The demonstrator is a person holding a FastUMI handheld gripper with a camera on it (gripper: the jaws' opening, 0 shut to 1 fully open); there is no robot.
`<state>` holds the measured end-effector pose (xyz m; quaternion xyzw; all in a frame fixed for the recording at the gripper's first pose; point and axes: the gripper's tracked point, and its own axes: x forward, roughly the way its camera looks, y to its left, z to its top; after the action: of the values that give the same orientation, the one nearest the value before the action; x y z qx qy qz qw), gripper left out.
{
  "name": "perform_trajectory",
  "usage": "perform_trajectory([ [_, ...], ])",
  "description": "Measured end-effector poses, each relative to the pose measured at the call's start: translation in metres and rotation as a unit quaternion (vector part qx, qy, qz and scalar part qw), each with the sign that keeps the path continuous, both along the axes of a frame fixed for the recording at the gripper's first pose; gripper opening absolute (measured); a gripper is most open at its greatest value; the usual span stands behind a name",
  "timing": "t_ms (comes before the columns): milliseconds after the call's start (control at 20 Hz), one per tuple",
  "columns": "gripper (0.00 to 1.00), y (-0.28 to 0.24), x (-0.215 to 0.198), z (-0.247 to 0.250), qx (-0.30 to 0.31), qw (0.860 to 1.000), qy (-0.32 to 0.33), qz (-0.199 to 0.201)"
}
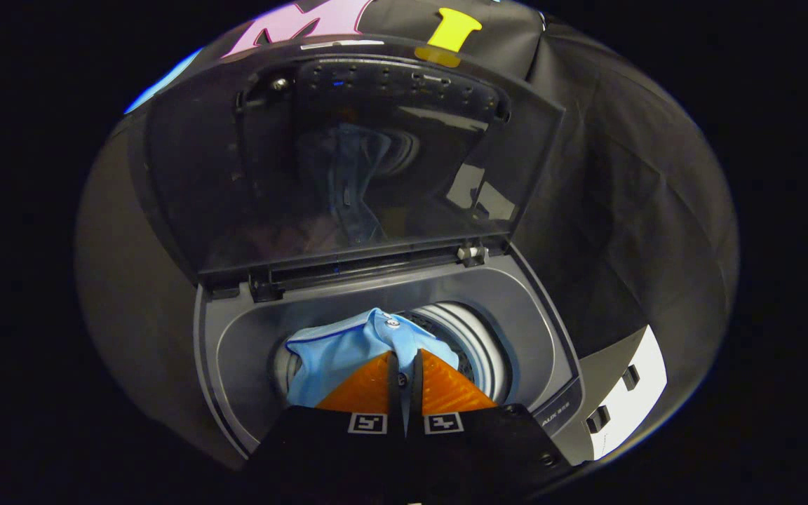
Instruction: Put the clothes into the washing machine and then close the washing machine lid.
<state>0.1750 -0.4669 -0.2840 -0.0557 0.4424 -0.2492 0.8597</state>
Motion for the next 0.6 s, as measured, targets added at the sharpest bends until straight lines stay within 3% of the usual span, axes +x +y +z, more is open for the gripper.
perform_trajectory([
  [150,0.05,-0.002,-0.011,-0.019,0.009,0.999,0.034,0.002],
  [400,1.00,0.020,-0.016,-0.053,0.076,0.996,0.046,0.013],
  [600,1.00,0.025,-0.019,-0.053,0.083,0.995,0.044,0.022],
])
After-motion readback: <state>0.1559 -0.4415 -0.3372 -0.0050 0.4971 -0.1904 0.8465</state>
